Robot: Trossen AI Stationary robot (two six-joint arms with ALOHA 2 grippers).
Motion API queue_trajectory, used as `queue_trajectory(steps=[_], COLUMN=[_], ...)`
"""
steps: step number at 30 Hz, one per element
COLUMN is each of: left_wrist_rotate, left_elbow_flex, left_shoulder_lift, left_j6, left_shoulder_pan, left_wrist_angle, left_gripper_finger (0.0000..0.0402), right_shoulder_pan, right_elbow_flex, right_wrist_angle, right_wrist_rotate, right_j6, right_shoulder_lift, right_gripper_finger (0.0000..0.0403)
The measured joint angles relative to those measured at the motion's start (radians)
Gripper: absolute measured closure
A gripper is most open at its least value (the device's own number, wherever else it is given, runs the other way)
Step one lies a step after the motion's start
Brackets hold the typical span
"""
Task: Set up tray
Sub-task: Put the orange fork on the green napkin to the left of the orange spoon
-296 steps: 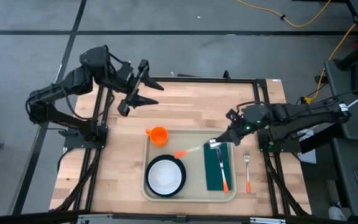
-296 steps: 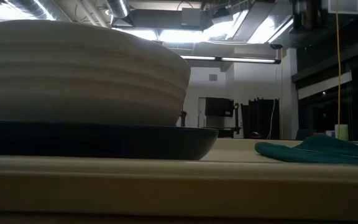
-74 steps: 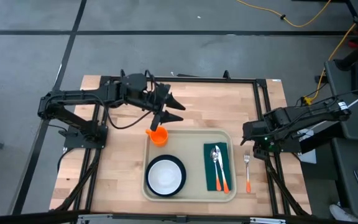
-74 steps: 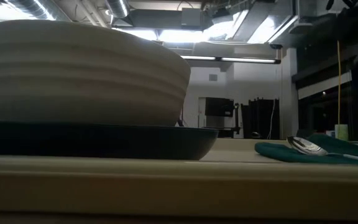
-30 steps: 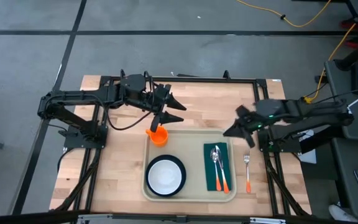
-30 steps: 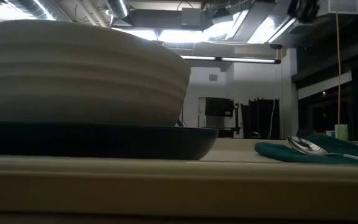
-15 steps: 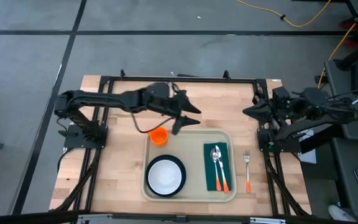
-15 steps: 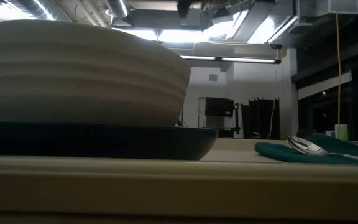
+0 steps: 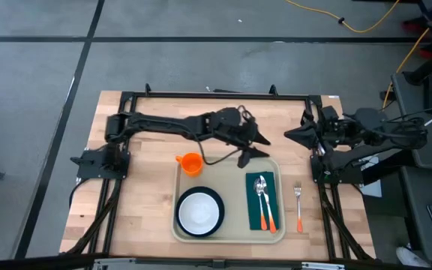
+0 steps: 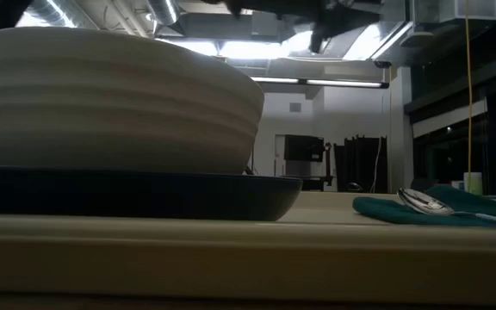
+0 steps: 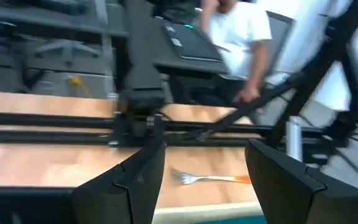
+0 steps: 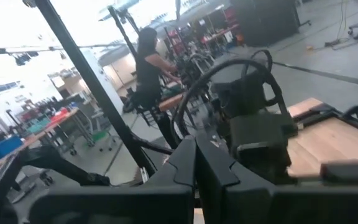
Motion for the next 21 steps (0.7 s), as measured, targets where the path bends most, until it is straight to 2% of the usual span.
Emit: queue_trajectory(steps=[4, 7, 14, 18, 21], left_wrist_rotate=[0.107, 0.142, 0.142, 0.139, 0.091], left_elbow_flex=[0.121, 0.21, 0.356, 0.386, 0.387], left_shoulder_lift=[0.124, 0.209, 0.356, 0.404, 0.43], left_j6=[0.003, -0.019, -0.081, -0.086, -0.101], left_shoulder_pan=[-0.002, 0.001, 0.003, 0.002, -0.004], left_wrist_angle=[-0.014, -0.015, -0.015, -0.011, -0.018], left_gripper_finger=[0.0185, 0.0185, 0.0185, 0.0185, 0.0185], right_shoulder_pan=[0.0, 0.0, 0.0, 0.0, 0.0], right_elbow_flex=[0.0, 0.0, 0.0, 0.0, 0.0], right_wrist_angle=[-0.03, -0.031, -0.027, -0.027, -0.027], right_wrist_rotate=[0.0, 0.0, 0.0, -0.001, -0.001], right_j6=[0.0, 0.001, 0.0, -0.001, 0.0], right_shoulder_lift=[0.003, 0.005, 0.004, 0.004, 0.004], right_gripper_finger=[0.0398, 0.0396, 0.0394, 0.0399, 0.0392])
